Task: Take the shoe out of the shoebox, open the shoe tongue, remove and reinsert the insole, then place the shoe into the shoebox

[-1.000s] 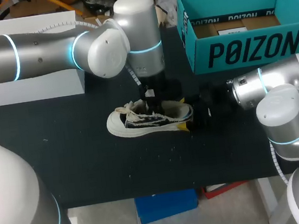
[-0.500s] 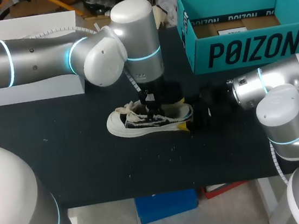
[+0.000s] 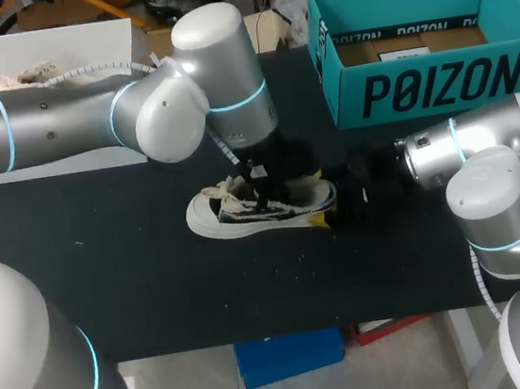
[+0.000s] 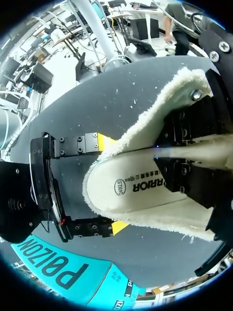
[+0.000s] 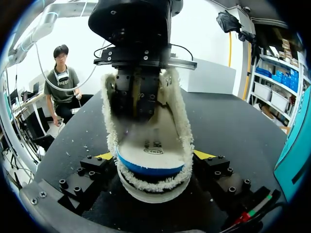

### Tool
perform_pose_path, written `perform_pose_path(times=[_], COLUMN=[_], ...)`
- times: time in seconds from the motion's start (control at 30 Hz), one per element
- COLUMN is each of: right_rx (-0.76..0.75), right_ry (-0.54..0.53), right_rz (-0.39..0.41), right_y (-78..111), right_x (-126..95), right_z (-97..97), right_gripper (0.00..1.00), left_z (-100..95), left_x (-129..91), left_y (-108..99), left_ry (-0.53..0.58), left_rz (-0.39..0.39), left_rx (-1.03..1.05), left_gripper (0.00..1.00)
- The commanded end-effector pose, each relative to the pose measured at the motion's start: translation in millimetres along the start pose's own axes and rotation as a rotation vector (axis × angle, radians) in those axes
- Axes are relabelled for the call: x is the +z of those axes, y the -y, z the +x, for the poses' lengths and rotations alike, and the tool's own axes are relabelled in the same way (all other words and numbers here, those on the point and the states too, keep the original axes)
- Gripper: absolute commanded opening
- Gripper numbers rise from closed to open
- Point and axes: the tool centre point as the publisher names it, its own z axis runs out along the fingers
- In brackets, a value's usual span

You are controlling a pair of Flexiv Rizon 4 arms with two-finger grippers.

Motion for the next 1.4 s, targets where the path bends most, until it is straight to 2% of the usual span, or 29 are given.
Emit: perform_pose_path(times=[0.03,0.07,0.27,0.33,0.47,0.53,0.67,0.77,1.03,1.2,1.4], right_rx=[0.002,0.002,0.002,0.002,0.002,0.002,0.002,0.002,0.002,0.002,0.002], right_ry=[0.000,0.000,0.000,0.000,0.000,0.000,0.000,0.000,0.000,0.000,0.000], right_rz=[0.001,0.001,0.001,0.001,0.001,0.001,0.001,0.001,0.001,0.001,0.001], right_y=[-0.1,-0.1,-0.1,-0.1,-0.1,-0.1,-0.1,-0.1,-0.1,-0.1,-0.1], right_x=[2.8,2.8,2.8,2.8,2.8,2.8,2.8,2.8,2.8,2.8,2.8], right_z=[-0.4,-0.4,-0.4,-0.4,-0.4,-0.4,-0.4,-0.4,-0.4,-0.4,-0.4], right_gripper=[0.00,0.00,0.00,0.00,0.00,0.00,0.00,0.00,0.00,0.00,0.00], left_z=[3.5,3.4,3.6,3.3,2.3,2.2,0.7,-0.7,-11.1,-20.7,-33.6], left_x=[15.8,15.9,15.4,10.5,4.1,4.4,8.0,10.2,20.6,19.1,20.4], left_y=[-7.8,-7.9,-8.6,-9.9,-12.0,-12.4,-16.3,-17.8,-22.3,-26.8,-30.8], left_ry=[0.004,0.008,0.087,0.172,0.313,0.370,0.442,0.508,0.584,0.639,0.671], left_rz=[0.054,0.052,-0.019,-0.057,-0.101,-0.125,-0.139,-0.146,-0.154,-0.161,-0.156], left_rx=[0.005,0.006,0.000,-0.020,-0.046,-0.055,-0.075,-0.078,-0.074,-0.082,-0.101], left_gripper=[0.94,0.99,0.96,0.82,0.78,0.67,0.66,0.48,0.50,0.48,0.54])
